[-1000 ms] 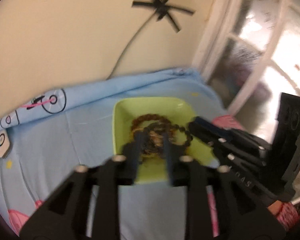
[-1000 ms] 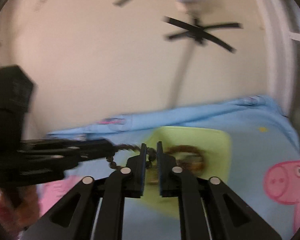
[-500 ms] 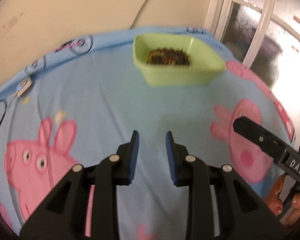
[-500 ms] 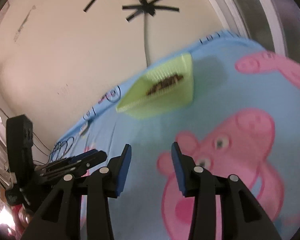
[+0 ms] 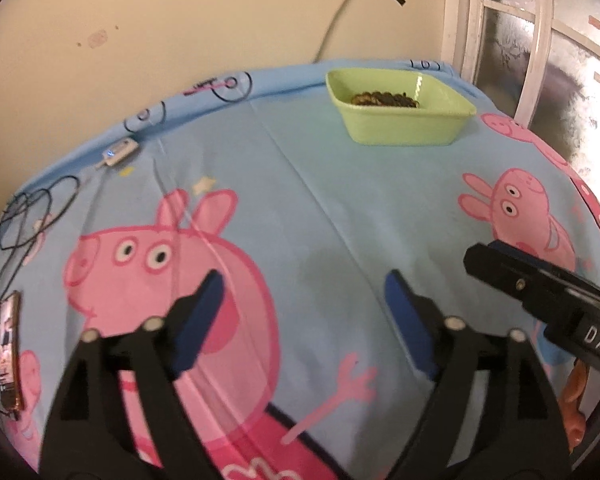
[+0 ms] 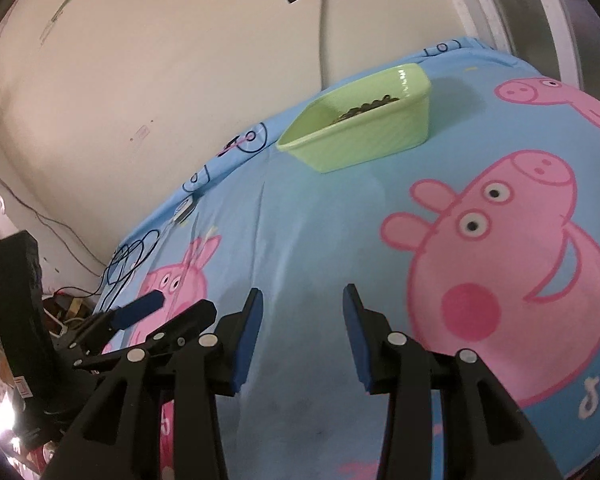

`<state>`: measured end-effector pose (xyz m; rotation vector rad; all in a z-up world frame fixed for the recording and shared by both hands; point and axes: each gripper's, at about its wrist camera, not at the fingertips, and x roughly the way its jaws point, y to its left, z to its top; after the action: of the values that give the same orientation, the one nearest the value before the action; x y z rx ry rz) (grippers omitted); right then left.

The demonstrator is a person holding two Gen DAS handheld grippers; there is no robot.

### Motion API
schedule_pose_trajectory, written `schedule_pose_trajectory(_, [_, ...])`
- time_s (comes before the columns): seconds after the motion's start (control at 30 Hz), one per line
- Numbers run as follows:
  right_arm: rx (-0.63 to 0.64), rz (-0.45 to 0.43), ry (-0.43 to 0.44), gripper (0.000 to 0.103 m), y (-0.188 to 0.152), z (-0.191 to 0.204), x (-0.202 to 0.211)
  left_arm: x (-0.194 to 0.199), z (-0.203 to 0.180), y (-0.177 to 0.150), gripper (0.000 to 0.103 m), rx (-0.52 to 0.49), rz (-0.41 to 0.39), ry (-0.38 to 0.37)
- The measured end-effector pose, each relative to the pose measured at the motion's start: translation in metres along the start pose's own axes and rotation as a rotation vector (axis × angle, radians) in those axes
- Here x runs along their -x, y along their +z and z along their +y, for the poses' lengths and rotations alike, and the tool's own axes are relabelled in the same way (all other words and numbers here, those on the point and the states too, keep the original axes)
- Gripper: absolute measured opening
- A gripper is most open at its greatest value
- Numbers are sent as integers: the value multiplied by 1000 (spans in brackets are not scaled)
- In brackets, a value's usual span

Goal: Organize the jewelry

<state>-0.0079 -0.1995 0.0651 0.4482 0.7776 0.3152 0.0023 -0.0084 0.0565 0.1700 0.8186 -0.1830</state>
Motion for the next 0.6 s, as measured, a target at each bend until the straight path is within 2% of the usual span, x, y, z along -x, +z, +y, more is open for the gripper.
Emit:
schedule_pose_trajectory(0.17, [-5,-1,-2,22,-5,7,1,9,3,-3,97,-17,-31,57])
schedule_pose_trajectory(0.23, [-5,-4,-11,24,-6,10,-1,11,4,-3,97,-7,-30,66])
schedule_pose_trajectory(0.4, [-1,-12,-22,25,-7,13,1,12,7,-6,97,-2,-32,142])
schedule_pose_trajectory(0.6, [-21,-25,-35,25,-7,10,3,15,6,-10,97,-3,-44,157])
